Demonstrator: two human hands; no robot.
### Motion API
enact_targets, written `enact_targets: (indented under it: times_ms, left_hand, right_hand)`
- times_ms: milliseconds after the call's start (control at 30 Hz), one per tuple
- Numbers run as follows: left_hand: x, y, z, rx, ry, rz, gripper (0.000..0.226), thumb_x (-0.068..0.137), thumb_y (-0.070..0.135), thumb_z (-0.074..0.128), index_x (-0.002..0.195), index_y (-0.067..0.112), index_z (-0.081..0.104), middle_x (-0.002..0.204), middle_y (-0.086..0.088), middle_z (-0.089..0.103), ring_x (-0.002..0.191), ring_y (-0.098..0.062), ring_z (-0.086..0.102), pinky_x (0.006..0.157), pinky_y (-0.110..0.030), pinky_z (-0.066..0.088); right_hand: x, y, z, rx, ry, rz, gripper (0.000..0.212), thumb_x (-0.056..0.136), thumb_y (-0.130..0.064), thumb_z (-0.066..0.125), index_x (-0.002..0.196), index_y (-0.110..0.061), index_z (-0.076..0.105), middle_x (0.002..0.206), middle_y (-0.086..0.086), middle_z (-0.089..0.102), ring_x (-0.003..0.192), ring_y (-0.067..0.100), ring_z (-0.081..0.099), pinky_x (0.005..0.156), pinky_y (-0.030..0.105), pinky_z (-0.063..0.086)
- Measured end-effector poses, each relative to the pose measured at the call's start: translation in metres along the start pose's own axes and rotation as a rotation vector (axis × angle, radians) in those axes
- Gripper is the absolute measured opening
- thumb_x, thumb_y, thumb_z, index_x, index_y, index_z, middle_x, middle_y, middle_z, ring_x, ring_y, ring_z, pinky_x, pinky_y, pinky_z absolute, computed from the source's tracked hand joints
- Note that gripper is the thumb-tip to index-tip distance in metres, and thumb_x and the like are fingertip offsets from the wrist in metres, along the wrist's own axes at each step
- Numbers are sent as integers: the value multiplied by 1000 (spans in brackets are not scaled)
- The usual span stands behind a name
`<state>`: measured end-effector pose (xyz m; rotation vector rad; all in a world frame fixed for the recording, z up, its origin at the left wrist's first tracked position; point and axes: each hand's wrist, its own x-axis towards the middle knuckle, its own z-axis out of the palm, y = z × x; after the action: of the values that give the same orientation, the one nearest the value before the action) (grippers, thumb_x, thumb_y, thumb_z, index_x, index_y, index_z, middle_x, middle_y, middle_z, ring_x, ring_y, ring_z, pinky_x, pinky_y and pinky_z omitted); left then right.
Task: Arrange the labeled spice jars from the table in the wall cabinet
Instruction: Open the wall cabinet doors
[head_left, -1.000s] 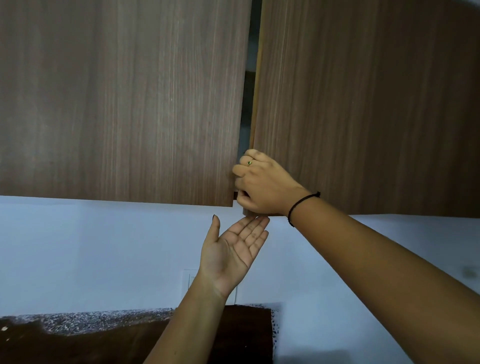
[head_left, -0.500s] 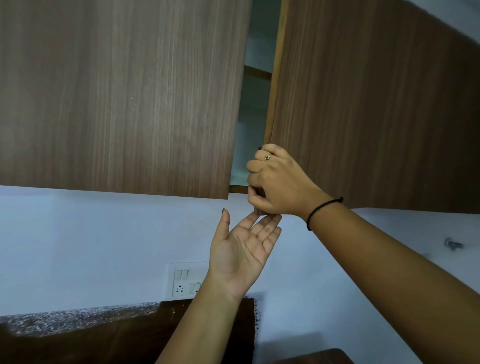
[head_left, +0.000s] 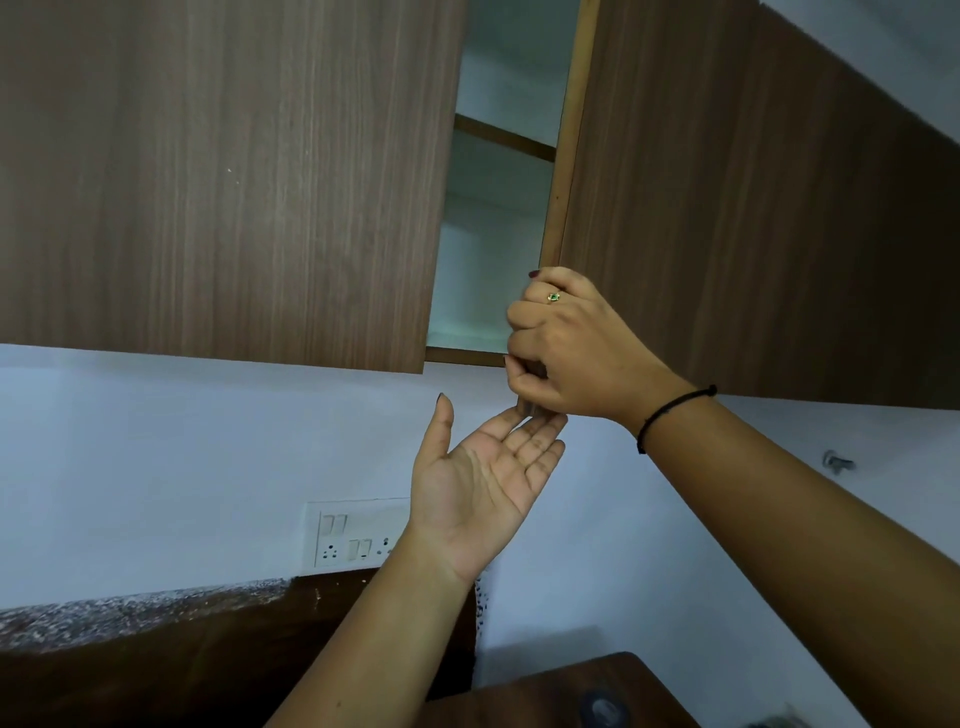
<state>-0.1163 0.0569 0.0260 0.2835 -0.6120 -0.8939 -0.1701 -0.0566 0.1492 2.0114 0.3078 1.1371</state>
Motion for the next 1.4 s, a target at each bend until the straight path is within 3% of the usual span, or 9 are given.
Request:
enact_targets:
  times_ms: [600, 967, 1267, 1400]
  left_hand:
    - [-34, -70, 80, -80, 78, 53, 67, 100, 48, 36, 125, -12, 51, 140, -30, 51, 140, -38, 40, 121, -48, 24]
    - [-53, -107, 107, -78, 173, 142, 75, 100, 50, 36, 146, -8, 35, 145, -25, 49, 140, -35, 41, 119, -46, 28]
    - [-52, -112, 111, -100, 146, 96, 75, 100, 50, 37, 148, -8, 31, 148, -25, 46, 142, -36, 39, 120, -47, 26]
    - [-51, -118, 109, -45, 167, 95, 74, 100, 52, 37, 148, -5, 34, 148, -22, 47, 141, -32, 42, 117, -44, 29]
  right_hand:
    - [-63, 30, -56, -9, 34, -60, 33, 90, -25, 46, 68, -17, 70, 72, -3, 53, 77, 19, 55, 112, 38, 35]
    - [-93, 42, -73, -91, -48, -133, 42, 99, -32, 38, 77, -21, 72, 82, -4, 56, 87, 19, 59, 117, 38, 29]
    - [-103, 52, -80, -162, -18, -237, 33, 99, -22, 49, 75, -15, 71, 77, 1, 56, 73, 23, 59, 109, 39, 43]
    - [-104, 55, -85, -148, -35, -239, 34, 96, -22, 47, 71, -15, 69, 75, 1, 50, 71, 23, 55, 109, 39, 41]
